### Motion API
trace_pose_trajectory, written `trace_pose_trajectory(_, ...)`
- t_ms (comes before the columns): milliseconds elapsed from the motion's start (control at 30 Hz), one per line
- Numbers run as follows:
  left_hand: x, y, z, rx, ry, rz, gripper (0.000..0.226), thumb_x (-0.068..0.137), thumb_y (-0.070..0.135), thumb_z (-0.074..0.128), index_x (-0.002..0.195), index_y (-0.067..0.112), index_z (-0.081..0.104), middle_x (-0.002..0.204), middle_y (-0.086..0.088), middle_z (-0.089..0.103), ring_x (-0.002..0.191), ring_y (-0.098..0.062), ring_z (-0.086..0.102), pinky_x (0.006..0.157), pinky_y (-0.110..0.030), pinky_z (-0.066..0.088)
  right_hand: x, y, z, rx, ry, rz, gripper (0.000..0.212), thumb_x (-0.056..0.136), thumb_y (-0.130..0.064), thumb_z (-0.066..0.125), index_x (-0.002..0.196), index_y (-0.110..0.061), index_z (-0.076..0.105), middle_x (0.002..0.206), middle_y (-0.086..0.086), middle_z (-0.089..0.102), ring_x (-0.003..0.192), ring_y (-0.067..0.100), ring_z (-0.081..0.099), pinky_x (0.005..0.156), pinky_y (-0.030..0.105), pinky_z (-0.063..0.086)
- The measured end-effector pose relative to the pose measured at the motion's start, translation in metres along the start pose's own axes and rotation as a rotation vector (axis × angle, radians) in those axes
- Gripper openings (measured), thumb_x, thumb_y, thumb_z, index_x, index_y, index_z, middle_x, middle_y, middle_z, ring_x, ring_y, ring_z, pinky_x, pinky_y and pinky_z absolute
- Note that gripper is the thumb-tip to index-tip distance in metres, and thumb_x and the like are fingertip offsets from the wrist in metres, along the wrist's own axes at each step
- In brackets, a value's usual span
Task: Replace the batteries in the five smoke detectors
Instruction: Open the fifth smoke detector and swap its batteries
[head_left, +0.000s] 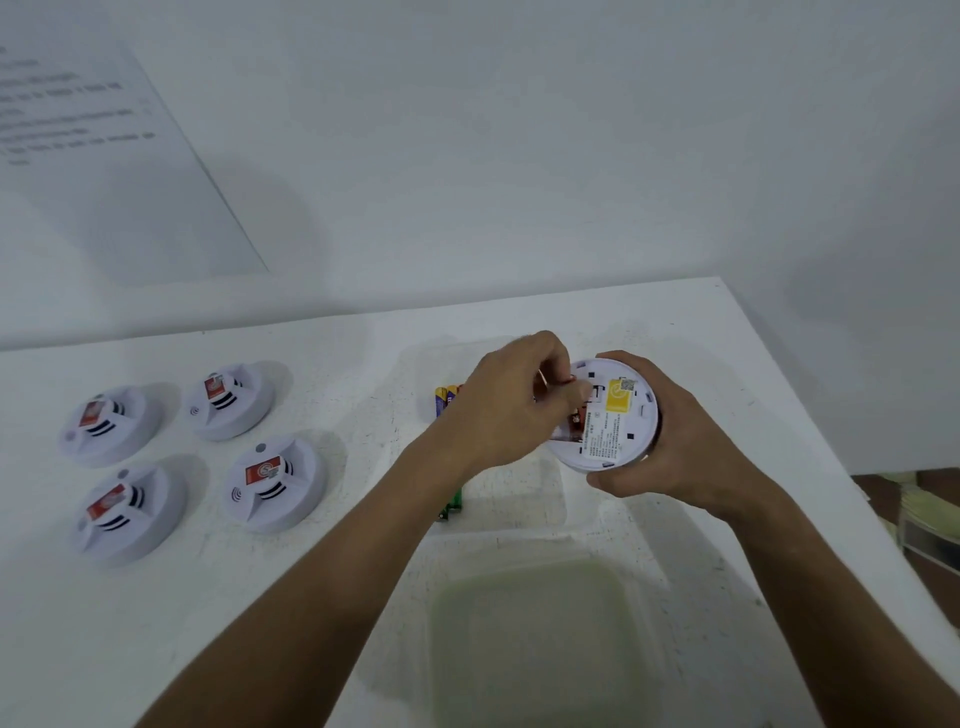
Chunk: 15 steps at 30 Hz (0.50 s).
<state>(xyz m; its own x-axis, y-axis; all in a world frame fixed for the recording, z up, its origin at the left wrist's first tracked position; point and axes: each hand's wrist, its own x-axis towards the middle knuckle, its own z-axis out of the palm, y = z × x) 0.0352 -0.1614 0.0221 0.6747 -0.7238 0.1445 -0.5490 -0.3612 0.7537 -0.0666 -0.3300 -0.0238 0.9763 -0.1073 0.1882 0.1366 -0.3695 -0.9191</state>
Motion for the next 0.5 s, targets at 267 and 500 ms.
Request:
trace_pose_trajectory(267, 0.037, -0.037, -0.024, -0.131, 0.279, -0.302, 0.013, 0.081, 0.034, 0.075, 0.084, 0.027, 0.064, 0.086, 0.000, 0.073, 0.074, -0.016, 0.069, 0.068, -0.029, 0.057, -0.013, 0.001, -0.014, -0.035, 0.052, 0.056, 0.088, 0.051, -0.011, 0.086, 0.129, -0.026, 0.049, 0.116, -0.018, 0.062, 0.110, 0.003, 0.061, 0.084, 0.013, 0.051)
trace_pose_trajectory(500, 0.045, -0.058, -0.007, 0.181, -0.034, -0.385, 0.023, 0.083, 0.035, 0.073, 0.097, 0.016, 0.072, 0.079, 0.003, 0.064, 0.063, 0.002, 0.053, 0.051, -0.013, 0.035, -0.018, 0.003, -0.015, -0.028, 0.019, 0.064, 0.090, 0.053, -0.011, 0.087, 0.134, -0.017, 0.048, 0.121, -0.013, 0.062, 0.116, 0.010, 0.059, 0.089, 0.016, 0.052)
